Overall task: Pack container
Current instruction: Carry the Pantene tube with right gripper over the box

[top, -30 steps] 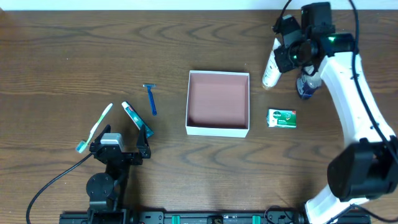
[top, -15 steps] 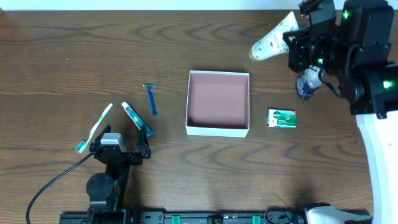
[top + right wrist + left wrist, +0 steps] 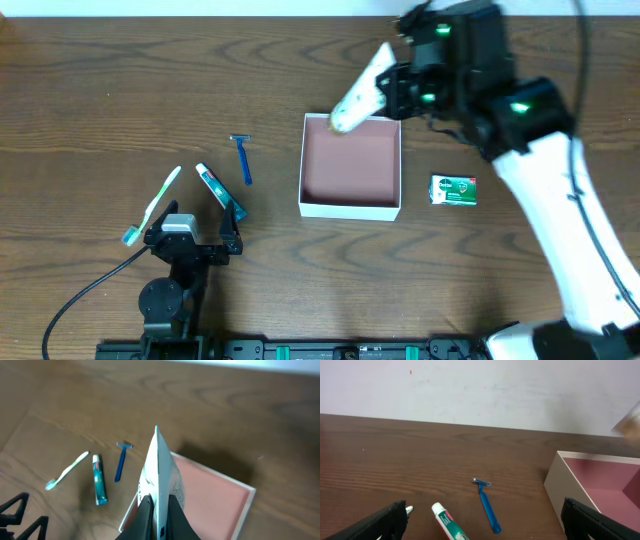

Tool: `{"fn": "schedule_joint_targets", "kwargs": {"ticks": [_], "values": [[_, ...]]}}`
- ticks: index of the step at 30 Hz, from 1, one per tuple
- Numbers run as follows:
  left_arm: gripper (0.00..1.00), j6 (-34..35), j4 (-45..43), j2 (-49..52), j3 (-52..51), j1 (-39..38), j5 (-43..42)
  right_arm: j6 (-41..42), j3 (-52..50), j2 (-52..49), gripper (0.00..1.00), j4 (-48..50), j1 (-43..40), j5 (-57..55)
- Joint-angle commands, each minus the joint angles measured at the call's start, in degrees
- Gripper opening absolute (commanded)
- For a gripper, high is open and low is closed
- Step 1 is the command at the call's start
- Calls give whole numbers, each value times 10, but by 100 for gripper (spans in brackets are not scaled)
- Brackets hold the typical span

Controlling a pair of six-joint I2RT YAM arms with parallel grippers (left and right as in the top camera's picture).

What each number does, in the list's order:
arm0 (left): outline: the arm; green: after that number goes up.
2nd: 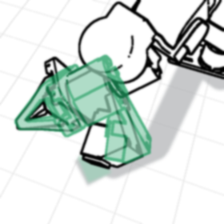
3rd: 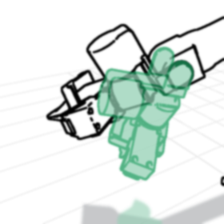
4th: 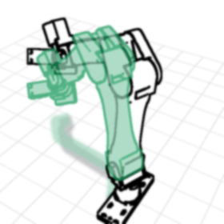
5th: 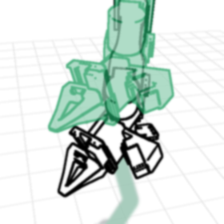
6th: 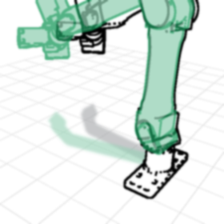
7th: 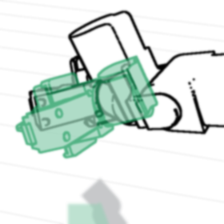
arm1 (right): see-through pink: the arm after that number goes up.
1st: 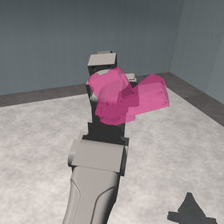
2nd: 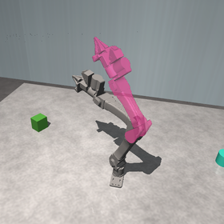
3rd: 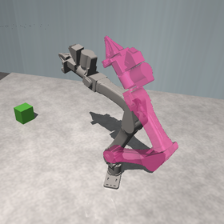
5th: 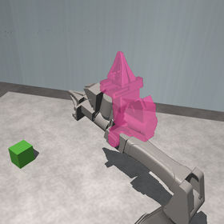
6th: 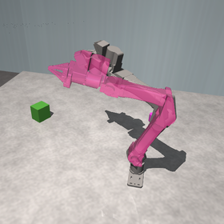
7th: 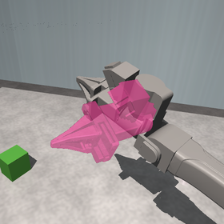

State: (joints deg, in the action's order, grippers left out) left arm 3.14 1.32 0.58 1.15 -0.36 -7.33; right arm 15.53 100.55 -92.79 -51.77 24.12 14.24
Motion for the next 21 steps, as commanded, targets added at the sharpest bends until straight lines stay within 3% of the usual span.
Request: {"fn": "schedule_joint_targets", "kwargs": {"ticks": [1, 21], "values": [[98, 1, 21, -3, -9, 3, -10, 45, 6, -24, 1, 15, 29, -19], [98, 1, 21, -3, -9, 3, -10, 76, 6, -134, 1, 51, 113, -180]]}}
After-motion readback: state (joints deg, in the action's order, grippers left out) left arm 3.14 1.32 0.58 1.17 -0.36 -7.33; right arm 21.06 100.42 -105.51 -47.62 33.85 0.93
